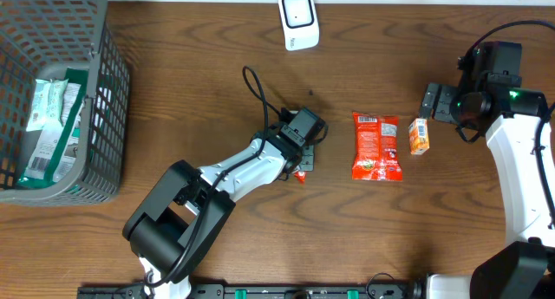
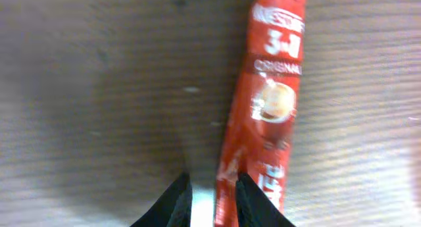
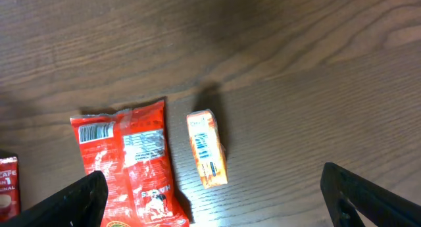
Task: Scan the item barcode
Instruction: 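Lower the Nescafe stick beside the red packet's left edge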
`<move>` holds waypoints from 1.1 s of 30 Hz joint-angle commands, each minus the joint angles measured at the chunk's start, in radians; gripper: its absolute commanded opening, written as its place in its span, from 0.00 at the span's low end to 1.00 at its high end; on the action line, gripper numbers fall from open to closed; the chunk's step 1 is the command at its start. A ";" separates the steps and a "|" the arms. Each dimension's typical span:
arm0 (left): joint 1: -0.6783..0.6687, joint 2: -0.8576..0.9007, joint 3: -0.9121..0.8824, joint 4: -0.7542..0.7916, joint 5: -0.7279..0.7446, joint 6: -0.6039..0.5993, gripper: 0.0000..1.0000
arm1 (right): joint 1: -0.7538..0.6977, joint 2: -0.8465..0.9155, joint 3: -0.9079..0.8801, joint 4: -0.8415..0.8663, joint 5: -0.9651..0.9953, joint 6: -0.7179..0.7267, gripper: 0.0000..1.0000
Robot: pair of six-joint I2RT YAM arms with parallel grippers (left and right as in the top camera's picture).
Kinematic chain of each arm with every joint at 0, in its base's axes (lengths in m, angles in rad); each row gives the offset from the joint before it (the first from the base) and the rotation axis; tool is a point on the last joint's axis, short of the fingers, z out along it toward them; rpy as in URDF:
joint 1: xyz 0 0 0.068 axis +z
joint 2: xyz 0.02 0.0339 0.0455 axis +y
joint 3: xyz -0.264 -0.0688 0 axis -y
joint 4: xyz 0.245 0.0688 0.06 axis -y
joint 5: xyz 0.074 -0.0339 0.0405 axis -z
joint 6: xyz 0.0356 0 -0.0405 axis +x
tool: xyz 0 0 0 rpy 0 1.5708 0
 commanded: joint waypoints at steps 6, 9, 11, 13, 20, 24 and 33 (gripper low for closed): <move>-0.013 0.031 0.002 0.066 0.119 -0.156 0.25 | -0.006 -0.003 0.012 -0.001 -0.004 0.014 0.99; -0.018 0.031 0.002 0.095 0.119 -0.156 0.26 | -0.006 -0.003 0.012 -0.001 -0.004 0.015 0.99; -0.021 0.031 0.002 0.112 0.119 -0.154 0.26 | -0.006 -0.003 0.012 -0.001 -0.004 0.015 0.99; -0.027 0.031 0.002 0.128 0.122 -0.129 0.26 | -0.006 -0.003 0.012 -0.001 -0.004 0.014 0.99; -0.041 0.031 0.002 0.142 0.122 -0.057 0.26 | -0.006 -0.003 0.012 -0.001 -0.004 0.014 0.99; -0.046 0.031 0.002 0.144 0.122 -0.057 0.26 | -0.006 -0.003 0.012 -0.001 -0.004 0.014 0.99; -0.029 -0.037 0.013 0.153 0.162 0.158 0.30 | -0.006 -0.003 0.012 -0.001 -0.004 0.015 0.99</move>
